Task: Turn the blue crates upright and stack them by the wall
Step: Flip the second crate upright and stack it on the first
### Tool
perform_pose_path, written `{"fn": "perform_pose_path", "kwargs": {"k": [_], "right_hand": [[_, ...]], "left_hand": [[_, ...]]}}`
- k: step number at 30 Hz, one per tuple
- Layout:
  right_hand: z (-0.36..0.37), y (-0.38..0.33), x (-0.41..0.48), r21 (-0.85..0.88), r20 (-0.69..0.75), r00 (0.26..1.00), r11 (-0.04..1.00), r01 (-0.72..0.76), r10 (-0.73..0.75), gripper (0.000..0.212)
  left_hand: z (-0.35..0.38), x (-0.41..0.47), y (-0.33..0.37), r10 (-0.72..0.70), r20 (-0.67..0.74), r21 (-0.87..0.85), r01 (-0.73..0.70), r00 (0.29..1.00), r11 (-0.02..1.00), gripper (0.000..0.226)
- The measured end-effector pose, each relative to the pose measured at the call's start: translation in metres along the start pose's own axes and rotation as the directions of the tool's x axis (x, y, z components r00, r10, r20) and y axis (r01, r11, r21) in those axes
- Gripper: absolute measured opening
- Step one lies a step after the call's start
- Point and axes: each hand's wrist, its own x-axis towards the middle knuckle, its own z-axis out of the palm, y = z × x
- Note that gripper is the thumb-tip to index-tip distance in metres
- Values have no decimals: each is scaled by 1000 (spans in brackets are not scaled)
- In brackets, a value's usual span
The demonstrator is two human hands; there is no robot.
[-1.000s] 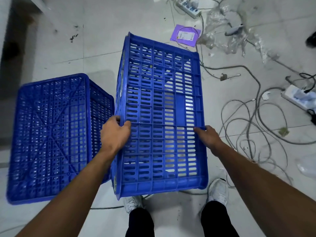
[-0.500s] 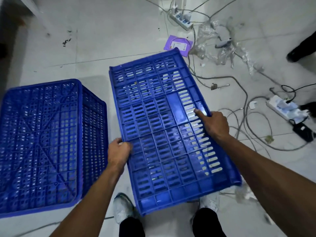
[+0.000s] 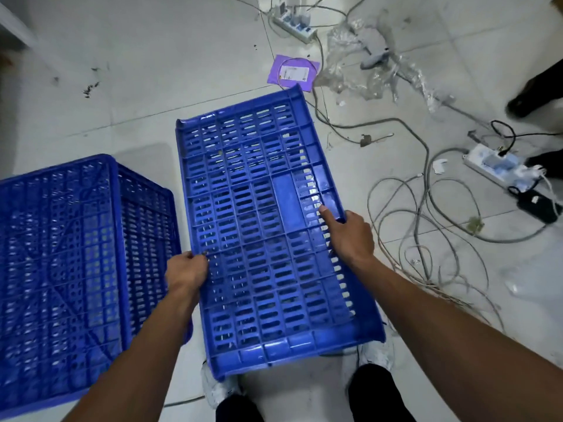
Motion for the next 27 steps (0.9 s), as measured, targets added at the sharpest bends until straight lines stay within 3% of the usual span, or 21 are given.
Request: {"fn": "perform_pose_path", "kwargs": {"k": [3,8,11,14,17,20,24,27], "right_hand": [[13,11,-2,-19,24,1000,1000,1,-1,67],[12,16,-2,6,98,995,1000,21,-22,62],[8,20,4,51,236,972,999,-5,-7,69],[-4,23,3,68,331,944,997,-25,1,65],[-23,25,0,100,347,938,994,-45,7,57],[-32,36,3,104,378,923,987,-123,76,78],[-29,56,11,155,386,908,958,-240,165,84],[-20,80,26,161,405,891,944,-288,203,75]], "left_hand": [[1,12,-5,-19,-11,46,20,1000,999,54],[9,10,-1,-28,-36,240,36,999,970,48],[21,-2,13,-46,-24,450,52,999,891,83],[30,-39,34,174,4,560,-147,985,815,91],[47,-72,53,453,119,549,-439,883,711,72],[74,-105,73,579,312,520,-645,753,559,51],[116,-137,87,652,431,506,-765,624,399,47],[144,-136,89,690,424,518,-782,586,346,57]]}}
